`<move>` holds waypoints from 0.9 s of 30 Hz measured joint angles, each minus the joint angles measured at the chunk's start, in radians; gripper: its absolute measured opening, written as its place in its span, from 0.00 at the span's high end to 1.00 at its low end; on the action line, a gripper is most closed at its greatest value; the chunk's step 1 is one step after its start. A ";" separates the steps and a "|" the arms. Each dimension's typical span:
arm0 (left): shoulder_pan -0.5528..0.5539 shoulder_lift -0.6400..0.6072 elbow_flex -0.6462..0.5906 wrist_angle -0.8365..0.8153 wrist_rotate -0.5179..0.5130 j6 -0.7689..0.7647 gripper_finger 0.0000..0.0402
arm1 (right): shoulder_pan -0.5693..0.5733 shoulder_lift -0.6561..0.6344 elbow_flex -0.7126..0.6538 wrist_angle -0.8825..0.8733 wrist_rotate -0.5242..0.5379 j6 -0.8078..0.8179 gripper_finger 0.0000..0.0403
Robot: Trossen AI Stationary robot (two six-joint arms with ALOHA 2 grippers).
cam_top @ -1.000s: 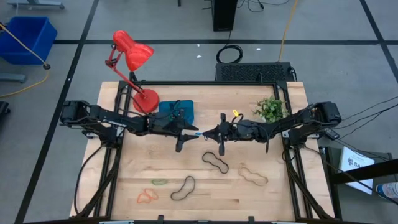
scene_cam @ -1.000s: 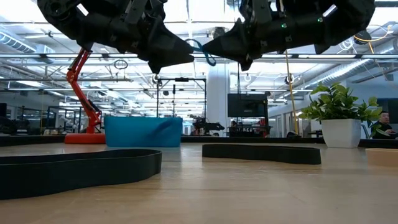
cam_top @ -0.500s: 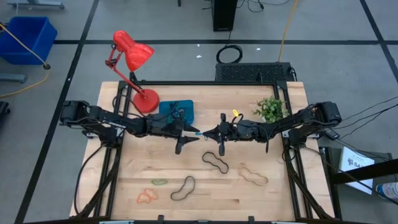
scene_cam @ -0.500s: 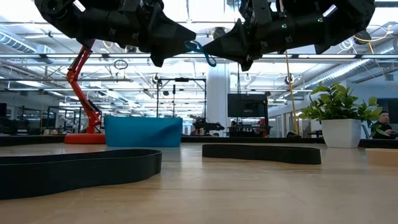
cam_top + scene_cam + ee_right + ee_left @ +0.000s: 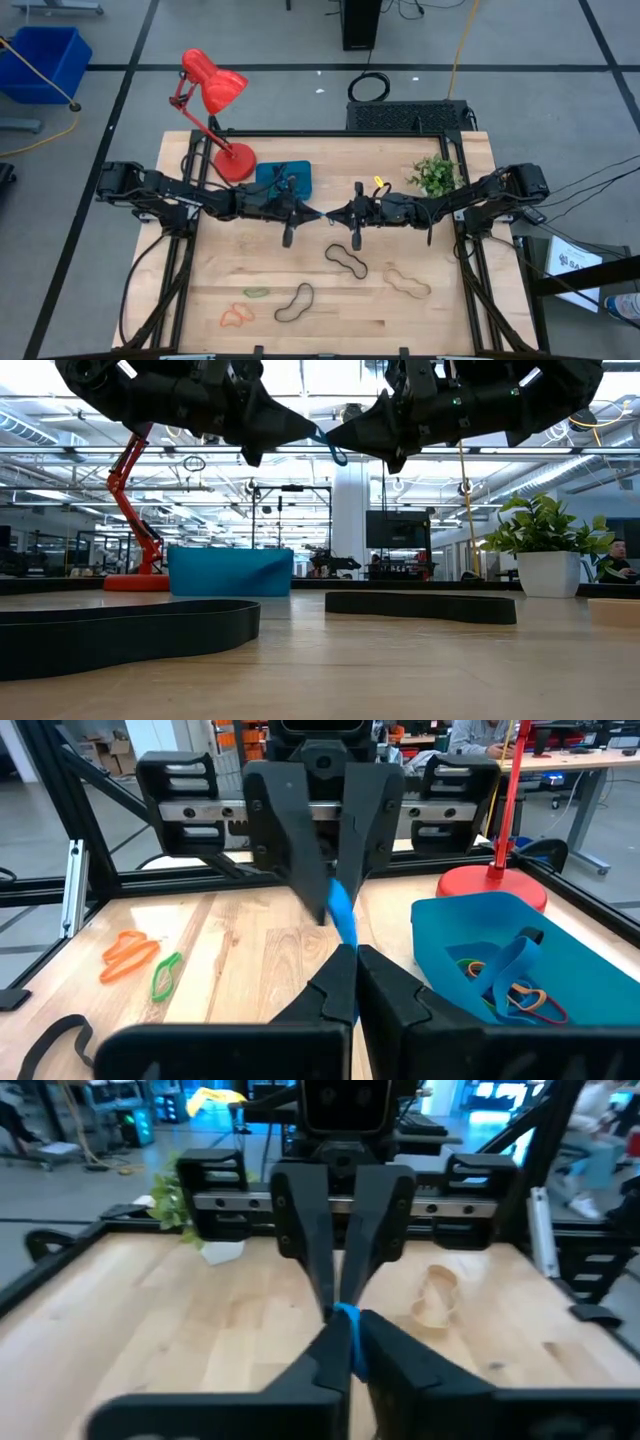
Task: Pick and place rubber bands into bin
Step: Put the blue rubber band into the blue bin
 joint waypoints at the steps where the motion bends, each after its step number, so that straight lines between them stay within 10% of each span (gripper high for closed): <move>1: 0.000 0.000 0.000 0.000 -0.010 0.012 0.97 | 0.000 0.000 0.000 0.000 0.000 0.000 1.00; 14: 0.000 0.000 0.000 -0.014 -0.028 0.030 0.98 | 0.000 0.000 0.000 0.000 0.000 -0.022 0.93; 27: 0.001 -0.003 0.000 -0.073 -0.069 0.001 0.98 | 0.002 0.000 0.000 -0.013 0.000 -0.045 0.58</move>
